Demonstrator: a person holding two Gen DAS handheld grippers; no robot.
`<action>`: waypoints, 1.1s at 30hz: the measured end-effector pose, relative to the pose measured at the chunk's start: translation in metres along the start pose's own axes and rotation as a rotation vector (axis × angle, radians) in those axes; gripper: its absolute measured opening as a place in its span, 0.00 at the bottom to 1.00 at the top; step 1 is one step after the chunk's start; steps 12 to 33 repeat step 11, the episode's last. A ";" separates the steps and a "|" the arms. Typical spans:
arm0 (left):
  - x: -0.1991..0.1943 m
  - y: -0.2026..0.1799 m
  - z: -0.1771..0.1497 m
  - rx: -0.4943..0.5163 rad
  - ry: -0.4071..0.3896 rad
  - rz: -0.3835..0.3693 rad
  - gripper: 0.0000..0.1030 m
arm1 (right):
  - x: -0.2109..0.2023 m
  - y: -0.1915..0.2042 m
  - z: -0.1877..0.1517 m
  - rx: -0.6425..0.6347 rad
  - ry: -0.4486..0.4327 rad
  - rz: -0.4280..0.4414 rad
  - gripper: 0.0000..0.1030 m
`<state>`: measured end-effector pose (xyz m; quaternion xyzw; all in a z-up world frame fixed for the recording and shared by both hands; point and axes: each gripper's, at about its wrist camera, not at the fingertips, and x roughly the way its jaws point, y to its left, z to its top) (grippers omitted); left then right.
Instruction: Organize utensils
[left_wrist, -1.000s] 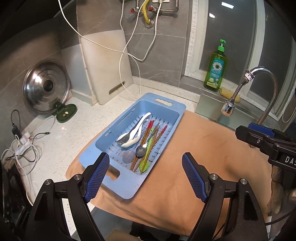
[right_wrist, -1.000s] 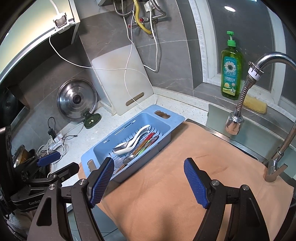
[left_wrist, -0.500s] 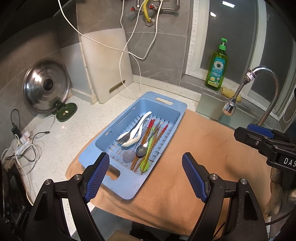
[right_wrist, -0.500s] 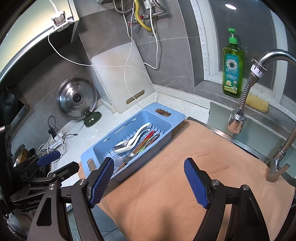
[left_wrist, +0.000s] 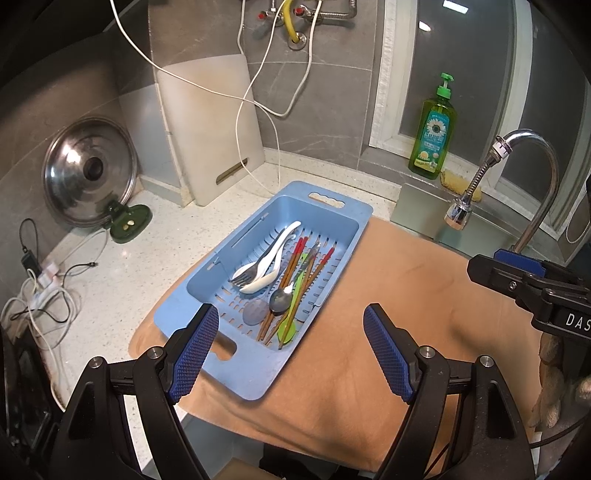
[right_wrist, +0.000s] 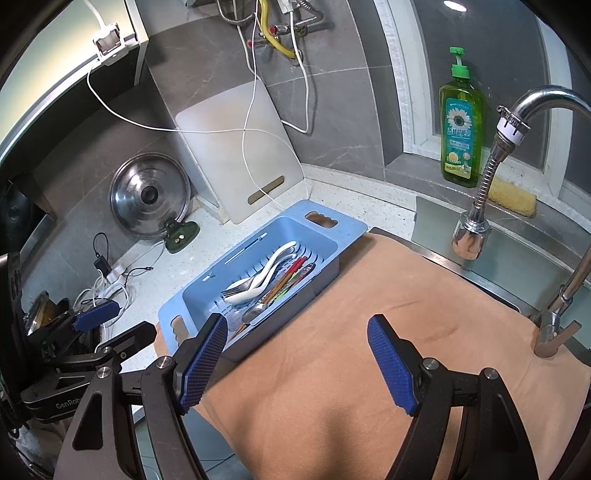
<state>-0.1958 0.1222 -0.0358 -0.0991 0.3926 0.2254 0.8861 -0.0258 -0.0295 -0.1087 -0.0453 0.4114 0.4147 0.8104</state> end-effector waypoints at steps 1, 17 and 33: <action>0.001 0.000 0.000 0.001 0.000 0.001 0.79 | 0.000 0.000 0.000 0.000 0.001 0.000 0.73; 0.004 -0.001 -0.001 0.006 -0.011 -0.013 0.79 | 0.002 -0.007 -0.004 0.024 0.015 -0.009 0.73; 0.004 -0.001 -0.001 0.006 -0.011 -0.013 0.79 | 0.002 -0.007 -0.004 0.024 0.015 -0.009 0.73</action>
